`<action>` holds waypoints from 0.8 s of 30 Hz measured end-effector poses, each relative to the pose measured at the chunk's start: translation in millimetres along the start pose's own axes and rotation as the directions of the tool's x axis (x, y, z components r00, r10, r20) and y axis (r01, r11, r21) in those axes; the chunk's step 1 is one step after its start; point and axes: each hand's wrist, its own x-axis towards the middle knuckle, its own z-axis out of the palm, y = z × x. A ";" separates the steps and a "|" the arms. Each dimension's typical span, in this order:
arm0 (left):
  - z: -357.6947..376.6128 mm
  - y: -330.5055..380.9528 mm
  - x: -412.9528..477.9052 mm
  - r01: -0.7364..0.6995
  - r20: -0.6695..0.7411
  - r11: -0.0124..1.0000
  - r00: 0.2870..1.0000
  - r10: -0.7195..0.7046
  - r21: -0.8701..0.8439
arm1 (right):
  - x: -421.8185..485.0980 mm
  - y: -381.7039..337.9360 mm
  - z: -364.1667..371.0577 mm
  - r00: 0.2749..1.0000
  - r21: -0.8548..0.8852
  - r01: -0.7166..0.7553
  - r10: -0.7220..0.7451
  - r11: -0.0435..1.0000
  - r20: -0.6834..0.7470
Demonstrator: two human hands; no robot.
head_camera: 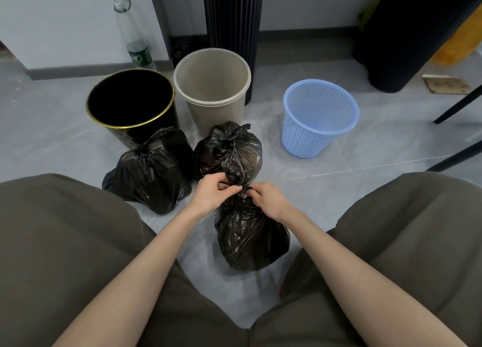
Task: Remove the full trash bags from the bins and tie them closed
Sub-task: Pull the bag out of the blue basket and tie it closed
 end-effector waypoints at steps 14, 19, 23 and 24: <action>3.2 -3.0 1.3 0.049 -0.169 0.990 0.985 -0.026 0.135 | -1.2 -2.1 -1.7 0.997 -0.015 -0.005 0.006 1.000 0.071; -2.7 -7.6 3.2 0.096 -0.255 0.987 0.965 -0.060 0.132 | -8.7 2.3 -4.7 0.982 0.280 -0.156 0.118 0.947 0.147; -6.3 -10.6 4.7 0.131 -0.226 0.991 0.966 -0.126 0.011 | -9.2 4.3 -0.5 0.980 0.552 -0.199 0.180 0.809 0.090; -7.5 -10.8 5.2 0.130 -0.210 0.991 0.969 -0.132 -0.023 | -8.2 3.8 1.7 0.969 0.602 -0.227 0.242 0.766 0.057</action>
